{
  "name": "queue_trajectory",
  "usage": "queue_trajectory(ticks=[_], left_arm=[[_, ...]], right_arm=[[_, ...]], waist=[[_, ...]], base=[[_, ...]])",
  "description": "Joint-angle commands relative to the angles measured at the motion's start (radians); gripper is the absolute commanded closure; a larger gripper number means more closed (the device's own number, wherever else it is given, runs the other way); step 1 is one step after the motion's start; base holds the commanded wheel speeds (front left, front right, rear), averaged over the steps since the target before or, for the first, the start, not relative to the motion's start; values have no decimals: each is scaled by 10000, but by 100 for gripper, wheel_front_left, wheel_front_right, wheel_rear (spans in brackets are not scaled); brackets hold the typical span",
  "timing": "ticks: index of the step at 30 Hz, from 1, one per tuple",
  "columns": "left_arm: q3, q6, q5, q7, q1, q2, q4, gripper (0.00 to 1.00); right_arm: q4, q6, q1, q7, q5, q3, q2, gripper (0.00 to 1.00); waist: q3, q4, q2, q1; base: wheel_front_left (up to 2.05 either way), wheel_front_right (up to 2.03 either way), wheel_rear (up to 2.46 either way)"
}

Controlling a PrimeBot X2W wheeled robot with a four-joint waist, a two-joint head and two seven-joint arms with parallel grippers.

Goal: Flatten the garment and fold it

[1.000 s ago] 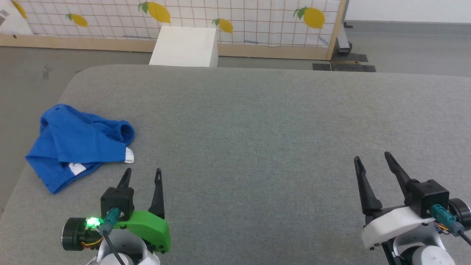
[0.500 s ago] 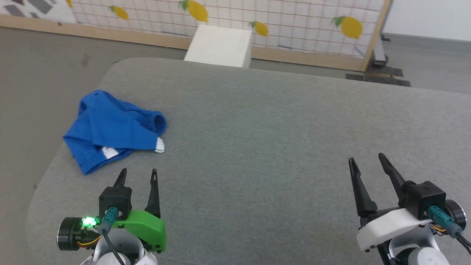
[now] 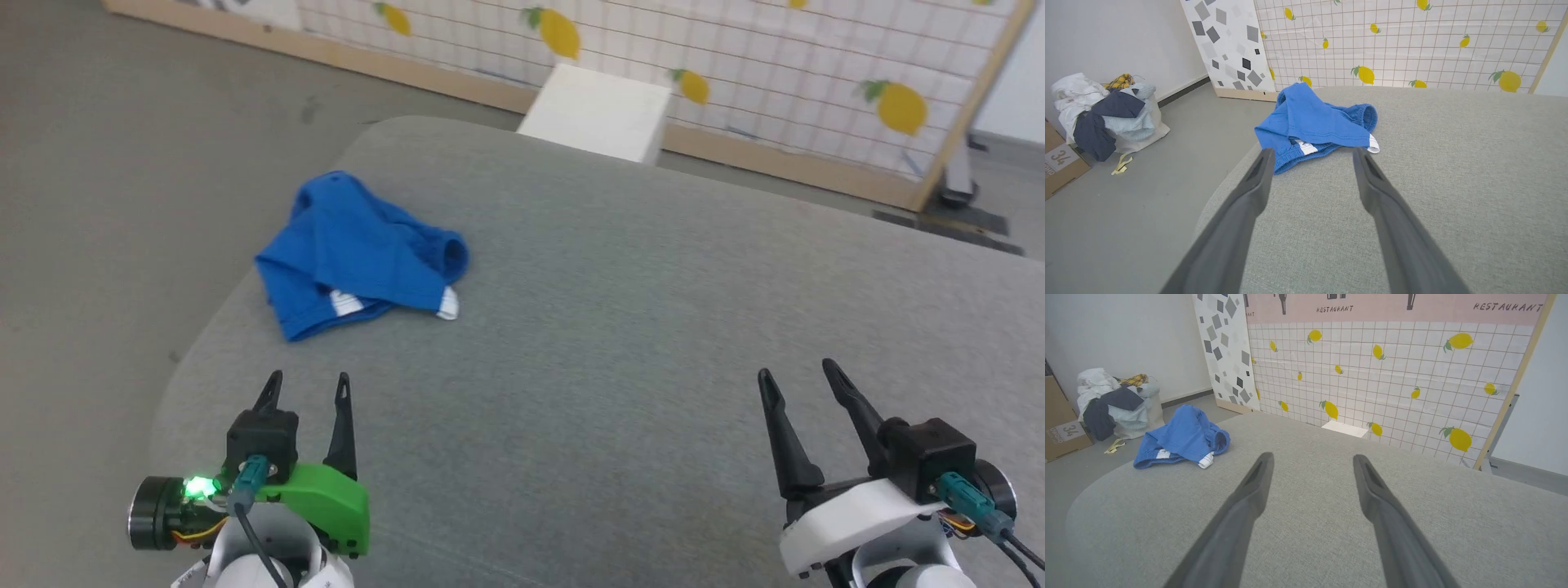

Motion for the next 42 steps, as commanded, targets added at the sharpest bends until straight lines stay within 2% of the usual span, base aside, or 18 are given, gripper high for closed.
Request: queue_trajectory(ticks=[1,12,24,36,42], left_arm=[[-33,77,56,-14,-204,105,24,0],[-171,185,90,-27,-236,162,61,0],[-242,270,48,-59,-255,261,27,0],[-137,390,-125,-63,-261,381,-191,0],[-41,32,-356,290,-852,732,-276,0]], right_arm=[[-74,-15,141,-26,86,37,26,0],[-33,-15,236,-87,169,116,26,0],[-16,-15,245,-182,233,123,26,0],[-105,-15,123,-102,135,180,26,0],[-491,-15,-125,119,-140,181,-137,0]], waist=[[-79,588,0,0],[-96,1271,0,0],[-89,1420,0,0],[227,1054,0,0],[1157,438,0,0]], base=[[0,0,0],[0,0,0],[0,0,0],[0,0,0],[0,0,0]])
